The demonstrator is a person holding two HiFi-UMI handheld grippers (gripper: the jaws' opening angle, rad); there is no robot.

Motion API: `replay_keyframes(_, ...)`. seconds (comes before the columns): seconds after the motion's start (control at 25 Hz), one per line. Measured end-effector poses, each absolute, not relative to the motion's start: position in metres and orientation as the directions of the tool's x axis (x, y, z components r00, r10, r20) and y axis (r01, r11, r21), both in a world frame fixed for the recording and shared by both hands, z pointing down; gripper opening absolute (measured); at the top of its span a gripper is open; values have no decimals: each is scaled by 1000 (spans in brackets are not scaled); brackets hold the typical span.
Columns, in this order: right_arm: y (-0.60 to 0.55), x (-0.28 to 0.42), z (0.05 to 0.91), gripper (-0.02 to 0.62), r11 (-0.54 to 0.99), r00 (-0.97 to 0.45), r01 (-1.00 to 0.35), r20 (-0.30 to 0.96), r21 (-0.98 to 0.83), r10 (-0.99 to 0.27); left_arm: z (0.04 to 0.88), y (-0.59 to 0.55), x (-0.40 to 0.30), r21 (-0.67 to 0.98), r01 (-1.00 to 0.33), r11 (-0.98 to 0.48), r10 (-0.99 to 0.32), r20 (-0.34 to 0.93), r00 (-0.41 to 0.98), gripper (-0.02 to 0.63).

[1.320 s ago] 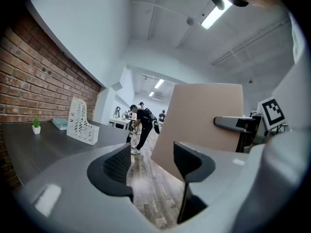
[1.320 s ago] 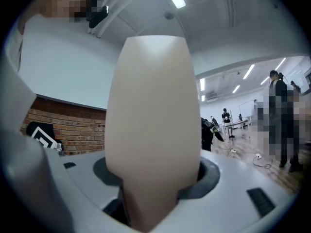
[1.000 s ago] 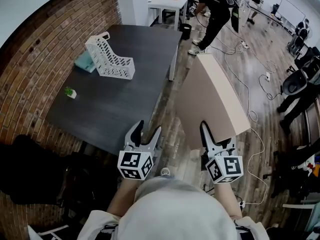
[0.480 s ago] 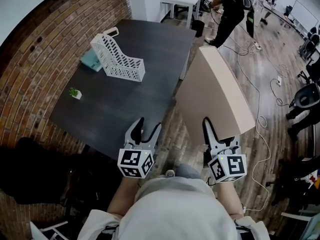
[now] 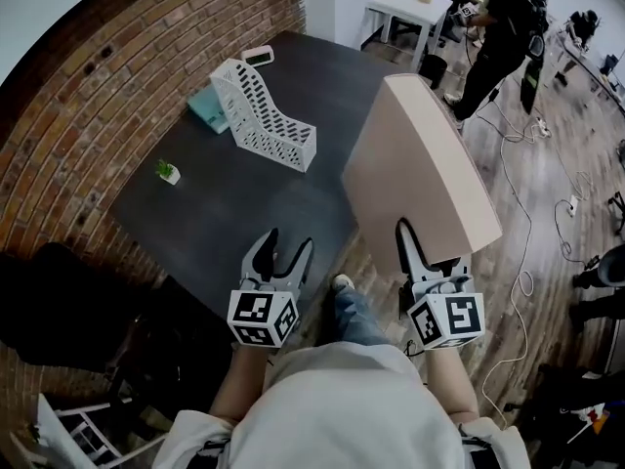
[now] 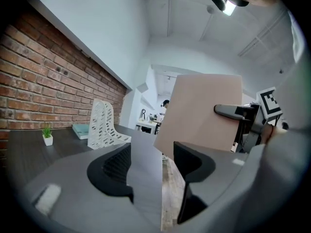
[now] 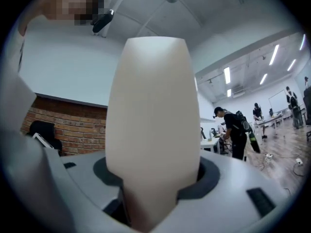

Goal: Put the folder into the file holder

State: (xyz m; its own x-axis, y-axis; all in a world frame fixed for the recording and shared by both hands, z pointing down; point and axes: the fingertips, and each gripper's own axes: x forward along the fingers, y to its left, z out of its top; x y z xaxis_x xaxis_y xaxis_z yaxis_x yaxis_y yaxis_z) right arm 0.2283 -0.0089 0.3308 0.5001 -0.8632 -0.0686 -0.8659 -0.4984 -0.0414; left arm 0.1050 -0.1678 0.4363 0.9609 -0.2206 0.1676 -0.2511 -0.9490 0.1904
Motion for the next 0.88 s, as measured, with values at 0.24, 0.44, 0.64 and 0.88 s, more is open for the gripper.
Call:
replay_keyframes(0.24, -79, 270, 326, 275, -363, 365, -931, -61, -33, -929, 432, -212, 122, 202, -382, -902, -350, 178, 920, 275)
replay_keyframes(0.44, -134, 296, 325, 275, -242, 243, -970, -58, -28, -968, 430, -244, 127, 207, -499, -841, -467, 186, 864, 275)
replay_keyframes(0.64, -182, 314, 323, 275, -143, 144, -990, -53, -16, -988, 429, -271, 134, 207, -580, -788, -549, 189, 814, 275)
replay_keyframes(0.88, -225, 327, 328, 273, -52, 52, -999, -49, -4, -997, 433, -290, 140, 196, -645, -739, -615, 195, 764, 275)
